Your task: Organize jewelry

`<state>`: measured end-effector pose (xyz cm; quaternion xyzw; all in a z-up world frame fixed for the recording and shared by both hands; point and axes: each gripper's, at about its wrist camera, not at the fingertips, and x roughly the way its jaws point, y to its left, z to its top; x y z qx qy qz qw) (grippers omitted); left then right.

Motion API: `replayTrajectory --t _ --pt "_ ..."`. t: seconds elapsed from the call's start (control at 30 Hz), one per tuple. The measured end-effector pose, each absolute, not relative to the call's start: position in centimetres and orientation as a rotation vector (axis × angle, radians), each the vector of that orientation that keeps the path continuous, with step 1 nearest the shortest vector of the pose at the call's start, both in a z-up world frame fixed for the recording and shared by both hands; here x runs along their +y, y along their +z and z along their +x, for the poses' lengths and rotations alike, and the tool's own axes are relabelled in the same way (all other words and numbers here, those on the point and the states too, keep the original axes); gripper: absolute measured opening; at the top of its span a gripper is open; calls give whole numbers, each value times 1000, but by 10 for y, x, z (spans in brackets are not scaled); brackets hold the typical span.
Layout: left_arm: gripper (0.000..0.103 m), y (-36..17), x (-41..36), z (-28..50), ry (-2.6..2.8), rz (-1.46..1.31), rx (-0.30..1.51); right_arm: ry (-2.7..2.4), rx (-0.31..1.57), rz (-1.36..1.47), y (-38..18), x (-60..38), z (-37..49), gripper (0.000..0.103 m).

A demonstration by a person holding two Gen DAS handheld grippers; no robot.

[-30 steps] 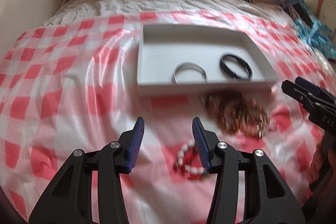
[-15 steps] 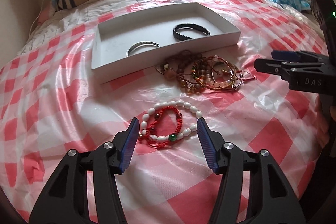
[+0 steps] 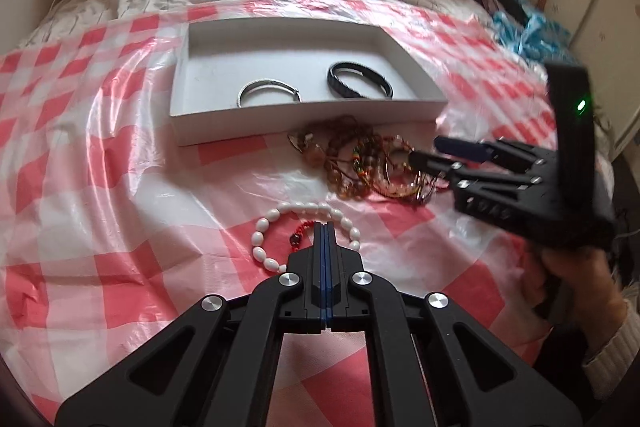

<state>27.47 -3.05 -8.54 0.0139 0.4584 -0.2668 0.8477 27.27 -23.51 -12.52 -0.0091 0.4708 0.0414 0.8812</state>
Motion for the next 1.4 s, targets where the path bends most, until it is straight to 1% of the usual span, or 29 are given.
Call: replayTrajectory --t 0.13,0.2,0.23,0.27,0.33,0.4,0.43,0.47,0.53,0.57,0.63,0.67,0.7,0.73,1.1,1.17,1.23,1.4 --pt "0 -83 -27 276 -571 31 968 107 988 -60 -134 -228 286 37" --pt "0 -86 -33 274 -579 71 973 109 1002 -72 -139 -227 293 23" --pt "0 -87 -35 272 -591 85 976 110 1006 -72 -140 -227 296 20" --pt "1 -89 -39 271 -608 101 983 110 1003 -65 -140 -229 296 12" --pt "3 -92 -45 267 -609 146 980 114 990 -39 -137 -233 293 11" --pt "11 -96 -52 266 -612 185 987 112 979 -5 -132 -239 290 11" --pt "22 -98 -55 265 -610 198 986 115 975 28 -130 -243 288 11" --pt "34 -100 -56 265 -607 211 981 116 966 66 -126 -248 285 11" --pt "44 -102 -62 263 -604 244 967 122 947 133 -118 -258 279 11" --pt "44 -104 -64 262 -605 257 968 125 932 172 -113 -264 274 11" --pt "44 -109 -69 261 -592 292 972 127 903 240 -105 -274 267 11" --pt "38 -113 -70 261 -577 313 975 130 890 277 -101 -279 265 11" --pt "26 -116 -71 262 -566 325 981 134 877 315 -98 -283 263 11" --pt "7 -118 -71 263 -572 319 1000 140 865 350 -95 -287 260 11" --pt "7 -90 -43 267 -696 40 991 278 739 645 -79 -321 228 11" --pt "7 -91 -44 267 -691 41 991 222 764 594 -80 -319 228 11" --pt "7 -90 -43 267 -701 24 998 294 739 720 -84 -328 226 11" --pt "7 -86 -36 269 -722 -35 997 286 716 695 -79 -326 224 11"
